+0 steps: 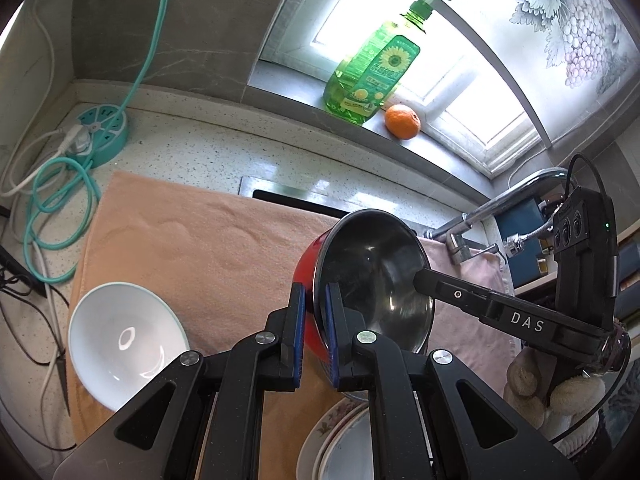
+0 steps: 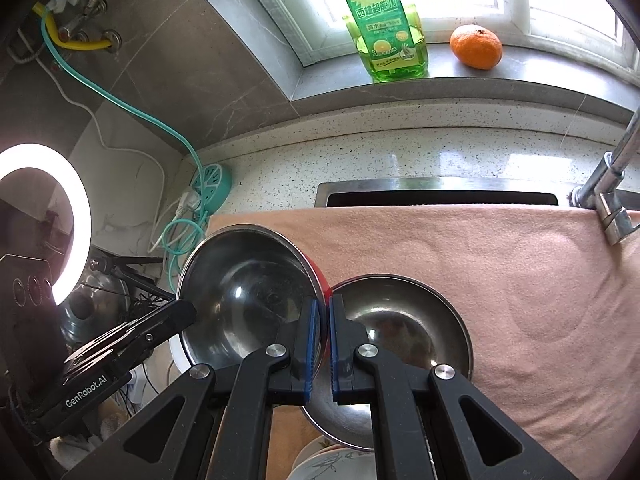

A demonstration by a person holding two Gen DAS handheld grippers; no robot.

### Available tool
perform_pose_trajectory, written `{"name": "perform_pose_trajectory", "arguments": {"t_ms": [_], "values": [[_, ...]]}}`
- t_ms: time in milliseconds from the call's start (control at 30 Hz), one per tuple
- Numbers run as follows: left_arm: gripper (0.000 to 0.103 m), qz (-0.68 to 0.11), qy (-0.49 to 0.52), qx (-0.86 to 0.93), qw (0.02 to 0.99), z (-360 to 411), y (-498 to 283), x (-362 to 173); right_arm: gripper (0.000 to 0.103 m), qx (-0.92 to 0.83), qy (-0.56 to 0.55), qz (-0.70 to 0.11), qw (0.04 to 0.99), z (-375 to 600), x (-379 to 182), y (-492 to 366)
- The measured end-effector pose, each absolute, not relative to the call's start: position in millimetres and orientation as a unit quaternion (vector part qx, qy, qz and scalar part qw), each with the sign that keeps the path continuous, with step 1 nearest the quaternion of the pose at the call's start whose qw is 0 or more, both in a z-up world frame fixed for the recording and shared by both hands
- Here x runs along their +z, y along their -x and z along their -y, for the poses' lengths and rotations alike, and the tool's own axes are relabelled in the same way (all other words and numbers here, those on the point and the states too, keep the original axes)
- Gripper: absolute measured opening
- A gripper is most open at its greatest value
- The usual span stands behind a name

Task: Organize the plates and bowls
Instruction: 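Lift the red-bottomed bowl with both tools and carry it over the large steel bowl, then lower the red-bottomed bowl into the large steel bowl with both tools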

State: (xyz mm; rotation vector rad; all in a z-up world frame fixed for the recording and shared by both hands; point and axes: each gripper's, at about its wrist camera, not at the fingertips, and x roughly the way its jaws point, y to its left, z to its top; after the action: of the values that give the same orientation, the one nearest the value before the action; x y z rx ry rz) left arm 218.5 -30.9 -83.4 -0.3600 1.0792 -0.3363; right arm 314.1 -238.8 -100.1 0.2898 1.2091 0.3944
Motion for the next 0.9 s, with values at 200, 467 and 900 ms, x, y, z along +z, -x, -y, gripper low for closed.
{"name": "perform_pose_trajectory", "arguments": {"t_ms": [200, 467, 900], "values": [[0.008, -0.516, 0.162, -0.168, 0.824, 52.0, -214.9, -86.3, 0.006, 0.172, -0.135, -0.56, 0.799, 259.5, -98.6, -306.7], [0.008, -0.525, 0.157, -0.175, 0.818, 73.3, -211.3, -92.5, 0.006, 0.159, -0.133, -0.564, 0.8, 282.2, -103.8, -300.8], [0.008, -0.54, 0.15, -0.169, 0.811, 85.4, -207.6, -104.4, 0.006, 0.153, -0.134, -0.574, 0.793, 293.6, -119.1, -295.1]]}}
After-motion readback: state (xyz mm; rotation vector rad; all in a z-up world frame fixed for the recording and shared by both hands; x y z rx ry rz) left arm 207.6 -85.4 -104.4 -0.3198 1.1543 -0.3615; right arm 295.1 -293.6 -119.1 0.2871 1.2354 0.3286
